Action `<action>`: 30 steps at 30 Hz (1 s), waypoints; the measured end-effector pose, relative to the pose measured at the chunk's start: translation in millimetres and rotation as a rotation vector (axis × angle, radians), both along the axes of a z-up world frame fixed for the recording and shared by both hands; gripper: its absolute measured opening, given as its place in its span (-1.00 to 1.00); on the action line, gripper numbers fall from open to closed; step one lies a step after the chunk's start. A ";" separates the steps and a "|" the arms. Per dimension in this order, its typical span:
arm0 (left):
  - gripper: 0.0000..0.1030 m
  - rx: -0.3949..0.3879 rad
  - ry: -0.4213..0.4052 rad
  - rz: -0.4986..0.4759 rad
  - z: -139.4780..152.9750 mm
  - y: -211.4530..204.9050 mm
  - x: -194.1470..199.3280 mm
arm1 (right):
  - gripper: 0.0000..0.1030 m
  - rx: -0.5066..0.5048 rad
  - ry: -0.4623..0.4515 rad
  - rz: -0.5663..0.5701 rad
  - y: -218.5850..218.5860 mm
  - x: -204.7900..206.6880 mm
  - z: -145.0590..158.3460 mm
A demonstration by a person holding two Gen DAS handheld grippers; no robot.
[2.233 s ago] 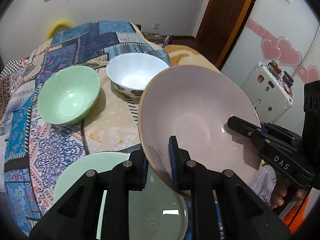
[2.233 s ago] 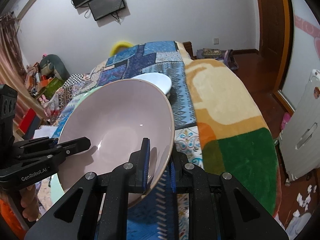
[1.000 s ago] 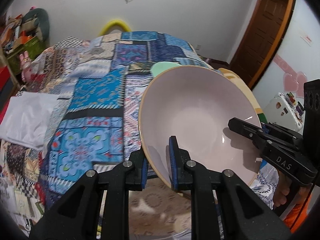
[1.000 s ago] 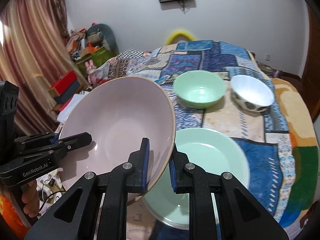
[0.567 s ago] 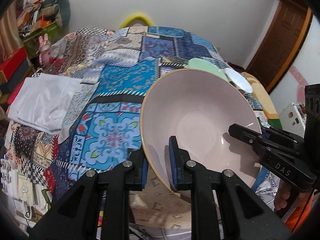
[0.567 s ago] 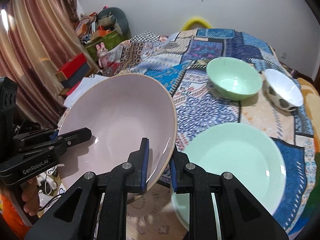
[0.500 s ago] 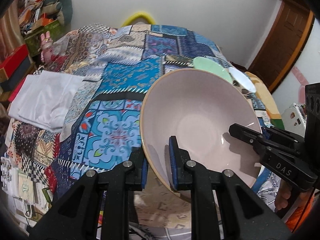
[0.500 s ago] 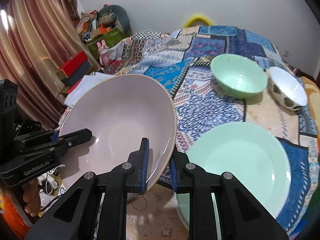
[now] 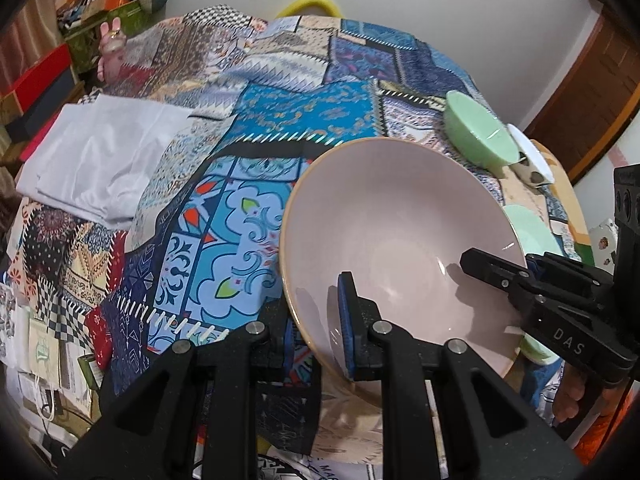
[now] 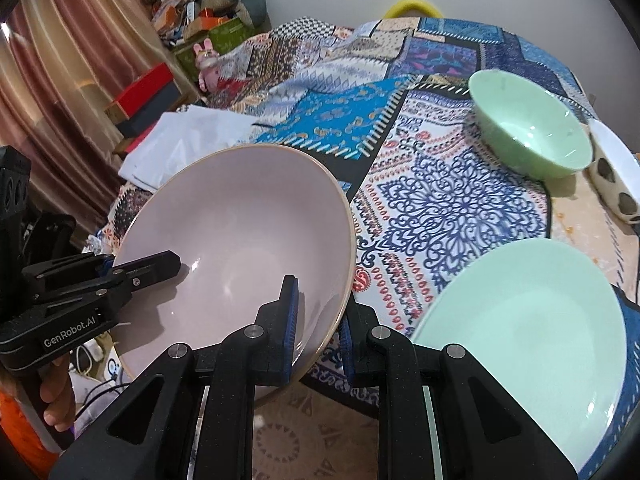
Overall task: Organize plates and bowls
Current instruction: 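Lift the pink bowl and carry it beside the plate stack, then lower the pink bowl onto the quilt and open both tools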
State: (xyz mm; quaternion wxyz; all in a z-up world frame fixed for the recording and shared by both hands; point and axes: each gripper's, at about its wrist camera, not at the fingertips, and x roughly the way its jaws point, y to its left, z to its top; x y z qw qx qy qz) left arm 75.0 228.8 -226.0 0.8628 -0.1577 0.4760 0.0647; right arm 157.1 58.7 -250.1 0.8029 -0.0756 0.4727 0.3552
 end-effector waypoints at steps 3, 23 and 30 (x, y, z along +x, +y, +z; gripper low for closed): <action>-0.64 -0.005 0.018 0.010 -9.9 5.3 3.0 | -0.68 -0.011 0.007 0.005 2.8 0.1 -5.4; -0.19 0.050 0.007 0.040 -3.9 10.7 2.8 | -0.35 -0.006 -0.075 -0.007 -19.6 -0.8 22.3; 0.23 0.148 -0.069 0.019 32.5 -4.2 -0.6 | -0.11 0.033 -0.141 -0.076 -51.1 7.5 50.9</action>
